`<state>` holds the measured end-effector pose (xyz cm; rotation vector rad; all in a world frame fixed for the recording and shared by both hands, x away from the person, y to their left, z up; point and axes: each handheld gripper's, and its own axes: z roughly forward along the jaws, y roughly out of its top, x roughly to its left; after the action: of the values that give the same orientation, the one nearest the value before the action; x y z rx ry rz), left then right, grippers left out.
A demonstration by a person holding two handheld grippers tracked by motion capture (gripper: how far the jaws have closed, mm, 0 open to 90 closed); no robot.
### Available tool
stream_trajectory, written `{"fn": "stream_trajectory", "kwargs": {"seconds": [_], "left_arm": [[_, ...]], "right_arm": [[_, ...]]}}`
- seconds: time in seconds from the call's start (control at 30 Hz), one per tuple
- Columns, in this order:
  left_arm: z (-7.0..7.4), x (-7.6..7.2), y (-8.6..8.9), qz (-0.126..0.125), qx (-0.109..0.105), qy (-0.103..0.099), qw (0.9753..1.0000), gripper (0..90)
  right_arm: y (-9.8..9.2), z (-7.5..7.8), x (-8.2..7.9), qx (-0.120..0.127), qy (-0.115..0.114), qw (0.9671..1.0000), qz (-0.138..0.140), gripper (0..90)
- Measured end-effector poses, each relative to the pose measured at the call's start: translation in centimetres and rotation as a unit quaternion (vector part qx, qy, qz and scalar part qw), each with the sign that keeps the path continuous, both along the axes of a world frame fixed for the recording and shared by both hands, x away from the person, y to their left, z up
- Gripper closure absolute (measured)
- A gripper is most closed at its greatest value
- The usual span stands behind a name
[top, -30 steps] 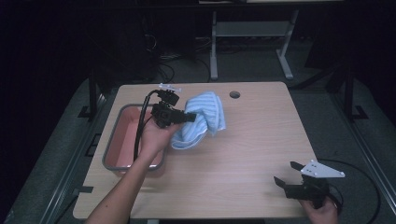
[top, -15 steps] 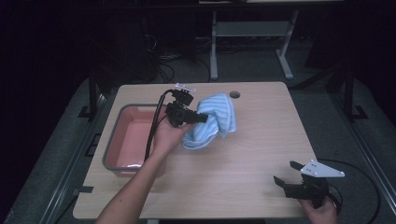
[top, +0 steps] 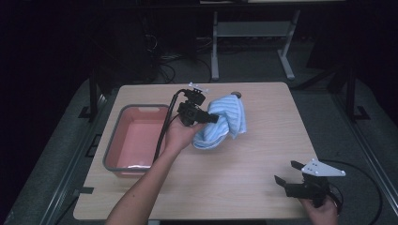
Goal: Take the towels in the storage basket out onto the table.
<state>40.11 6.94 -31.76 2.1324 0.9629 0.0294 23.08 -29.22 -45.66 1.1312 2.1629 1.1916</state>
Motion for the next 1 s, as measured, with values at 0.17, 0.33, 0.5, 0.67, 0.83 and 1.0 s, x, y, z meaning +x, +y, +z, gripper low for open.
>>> {"fn": "stream_trajectory", "kwargs": {"seconds": [0.17,0.33,0.5,0.67,0.83,1.0], "left_arm": [[-0.6,0.2,-0.9,-0.005,-0.003,0.005,1.0000,74.3],[-0.9,0.3,-1.6,-0.010,-0.004,0.008,0.9999,74.3],[-1.5,0.5,-2.3,-0.009,-0.005,0.012,0.9999,74.1],[-2.3,1.0,-3.0,-0.009,-0.003,0.023,0.9997,74.1],[-3.3,1.2,-4.0,-0.007,0.002,0.030,0.9995,73.9],[-5.0,1.6,-4.6,-0.002,0.006,0.047,0.9989,73.6]], "right_arm": [[-0.1,0.1,0.0,0.001,-0.003,1.0000,-0.001,14.8],[-0.1,0.0,0.0,0.001,-0.002,1.0000,-0.001,14.8],[-0.1,0.1,0.0,0.003,-0.002,1.0000,-0.002,14.8],[-0.2,0.1,0.0,0.004,-0.004,1.0000,-0.003,14.8],[-0.3,0.1,-0.1,0.005,-0.005,1.0000,-0.003,14.8],[-0.4,0.1,-0.1,0.005,-0.005,1.0000,-0.004,14.8]]}}
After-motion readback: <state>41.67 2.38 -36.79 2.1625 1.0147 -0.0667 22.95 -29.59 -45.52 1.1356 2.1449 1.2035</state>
